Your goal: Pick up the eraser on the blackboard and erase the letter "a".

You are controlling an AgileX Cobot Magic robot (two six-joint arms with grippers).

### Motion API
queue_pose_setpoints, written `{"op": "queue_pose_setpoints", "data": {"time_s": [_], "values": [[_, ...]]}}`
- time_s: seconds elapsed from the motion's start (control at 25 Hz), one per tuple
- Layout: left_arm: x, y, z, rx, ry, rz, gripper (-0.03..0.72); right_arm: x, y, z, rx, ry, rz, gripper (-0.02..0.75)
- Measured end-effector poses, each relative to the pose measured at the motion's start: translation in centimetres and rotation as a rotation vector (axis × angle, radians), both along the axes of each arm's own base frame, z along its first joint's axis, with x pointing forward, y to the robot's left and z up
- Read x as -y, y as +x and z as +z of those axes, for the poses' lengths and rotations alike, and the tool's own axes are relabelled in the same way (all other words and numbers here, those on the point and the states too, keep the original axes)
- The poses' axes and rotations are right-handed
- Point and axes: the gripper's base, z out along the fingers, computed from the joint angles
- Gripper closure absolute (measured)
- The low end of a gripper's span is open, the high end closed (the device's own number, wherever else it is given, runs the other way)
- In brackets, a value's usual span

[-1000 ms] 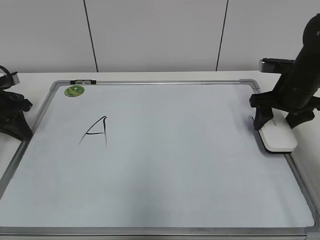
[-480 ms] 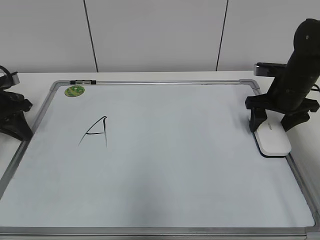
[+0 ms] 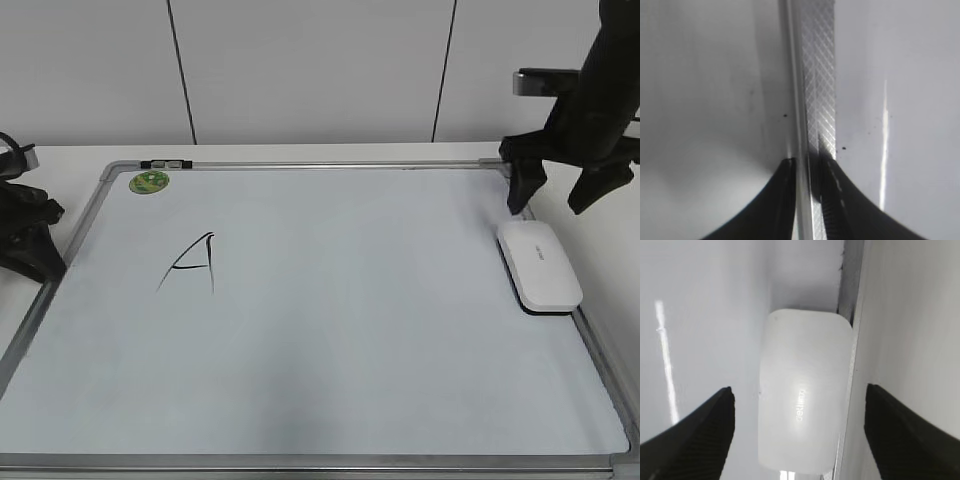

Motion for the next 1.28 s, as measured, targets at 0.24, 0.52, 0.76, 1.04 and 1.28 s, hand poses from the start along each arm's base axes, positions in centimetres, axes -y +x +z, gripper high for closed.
{"op": "queue_pose_setpoints", "data": {"time_s": [0.24, 0.52, 0.76, 1.04, 1.28], "values": [[-0.2, 1.2, 0.7, 0.03, 0.01, -0.016, 0.302, 0.0, 0.5, 1.7, 0.029, -0.005, 0.02, 0.142], [-0.4, 3.5, 5.9, 0.09, -0.006, -0.036, 0.211, 0.0, 0.5, 2.5, 0.049, -0.006, 0.033, 0.143], [0.2, 3.7, 10.0, 0.165, 0.004, -0.011, 0.208, 0.1, -0.8, 6.3, 0.136, -0.006, 0.036, 0.143], [1.9, 1.3, 17.5, 0.294, 0.042, 0.0, 0.208, 0.2, -3.9, 13.0, 0.289, -0.002, 0.038, 0.144], [3.4, -3.6, 26.2, 0.484, 0.144, -0.018, 0.209, 0.4, -8.0, 18.8, 0.433, 0.002, 0.038, 0.144]]}}
